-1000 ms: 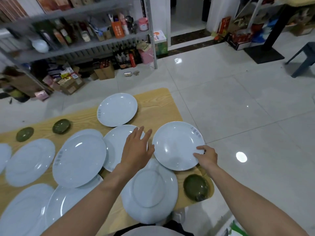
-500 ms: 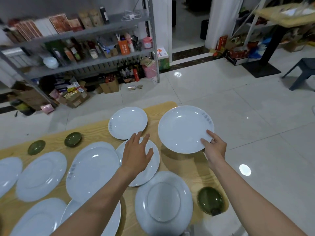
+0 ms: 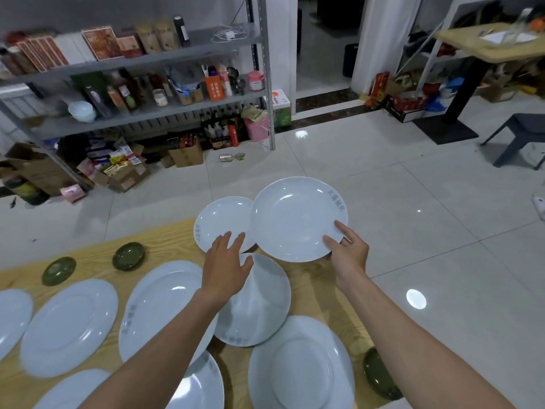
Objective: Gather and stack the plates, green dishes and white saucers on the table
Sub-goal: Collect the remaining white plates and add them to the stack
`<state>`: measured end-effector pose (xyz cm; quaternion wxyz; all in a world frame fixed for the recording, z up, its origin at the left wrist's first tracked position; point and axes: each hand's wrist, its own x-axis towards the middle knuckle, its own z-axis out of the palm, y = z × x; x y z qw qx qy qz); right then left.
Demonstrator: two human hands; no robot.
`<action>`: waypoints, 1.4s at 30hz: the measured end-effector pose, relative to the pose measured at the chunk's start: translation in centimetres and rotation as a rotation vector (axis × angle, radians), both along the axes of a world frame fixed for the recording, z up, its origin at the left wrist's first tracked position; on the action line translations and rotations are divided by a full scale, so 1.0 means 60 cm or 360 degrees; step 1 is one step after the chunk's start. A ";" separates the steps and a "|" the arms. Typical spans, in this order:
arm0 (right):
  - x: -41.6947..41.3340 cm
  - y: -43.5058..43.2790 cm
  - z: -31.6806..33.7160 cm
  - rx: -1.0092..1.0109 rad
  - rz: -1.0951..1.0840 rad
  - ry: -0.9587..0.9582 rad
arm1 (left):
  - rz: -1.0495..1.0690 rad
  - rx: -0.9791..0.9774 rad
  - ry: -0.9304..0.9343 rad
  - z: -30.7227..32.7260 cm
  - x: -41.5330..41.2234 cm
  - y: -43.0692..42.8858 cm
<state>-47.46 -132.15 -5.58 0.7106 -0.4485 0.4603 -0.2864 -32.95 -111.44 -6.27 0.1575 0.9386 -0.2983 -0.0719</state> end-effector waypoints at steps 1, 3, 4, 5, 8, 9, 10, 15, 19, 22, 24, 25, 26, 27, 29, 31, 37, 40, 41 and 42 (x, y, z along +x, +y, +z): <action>0.007 0.002 0.000 0.0007 -0.0007 0.0003 | 0.0036 -0.0018 0.0040 -0.004 0.012 0.001; 0.022 0.004 0.001 0.0019 -0.0022 -0.0003 | 0.0135 -0.0107 0.0162 -0.015 0.039 0.003; 0.030 0.005 0.000 0.0026 -0.0029 -0.0006 | 0.0200 -0.0171 0.0248 -0.022 0.054 0.003; 0.039 0.007 0.000 0.0036 -0.0035 -0.0008 | 0.0274 -0.0240 0.0348 -0.029 0.071 0.004; 0.070 0.011 0.000 0.0063 -0.0055 -0.0026 | 0.0591 -0.0467 0.0667 -0.052 0.127 0.009; 0.081 0.012 -0.001 0.0065 -0.0059 -0.0027 | 0.0703 -0.0520 0.0749 -0.061 0.144 0.012; 0.091 0.012 -0.002 0.0065 -0.0062 -0.0024 | 0.0793 -0.0561 0.0810 -0.071 0.160 0.015; 0.125 0.012 -0.019 0.0043 -0.0062 0.0028 | 0.0989 -0.0547 0.0948 -0.121 0.216 0.028; 0.156 0.019 -0.040 0.0029 -0.0041 0.0098 | 0.0945 -0.0621 0.1015 -0.152 0.247 0.033; 0.174 0.028 -0.053 0.0062 -0.0041 0.0096 | 0.0961 -0.0789 0.1099 -0.168 0.254 0.031; 0.184 0.034 -0.057 0.0086 -0.0045 0.0096 | 0.1000 -0.0959 0.1184 -0.175 0.255 0.030; 0.187 0.038 -0.059 0.0092 -0.0046 0.0097 | 0.1016 -0.1050 0.1235 -0.178 0.255 0.030; 0.190 0.040 -0.058 0.0096 -0.0048 0.0095 | 0.1026 -0.1135 0.1279 -0.179 0.256 0.030; 0.192 0.043 -0.057 0.0096 -0.0051 0.0092 | 0.1034 -0.1210 0.1316 -0.179 0.257 0.030; 0.194 0.049 -0.051 0.0084 -0.0060 0.0085 | 0.1098 -0.1355 0.1400 -0.173 0.259 0.030; 0.194 0.055 -0.041 0.0067 -0.0069 0.0061 | 0.1192 -0.1456 0.1453 -0.161 0.260 0.029; 0.178 0.083 0.011 -0.0011 -0.0094 -0.0052 | 0.1198 -0.1740 0.1527 -0.093 0.226 0.044; 0.157 0.102 0.050 -0.0065 -0.0069 -0.0135 | 0.1147 -0.1897 0.1559 -0.048 0.190 0.066; 0.148 0.109 0.063 -0.0081 -0.0056 -0.0162 | 0.1131 -0.1940 0.1555 -0.033 0.175 0.075; 0.137 0.117 0.076 -0.0095 -0.0044 -0.0191 | 0.1118 -0.1979 0.1536 -0.018 0.159 0.086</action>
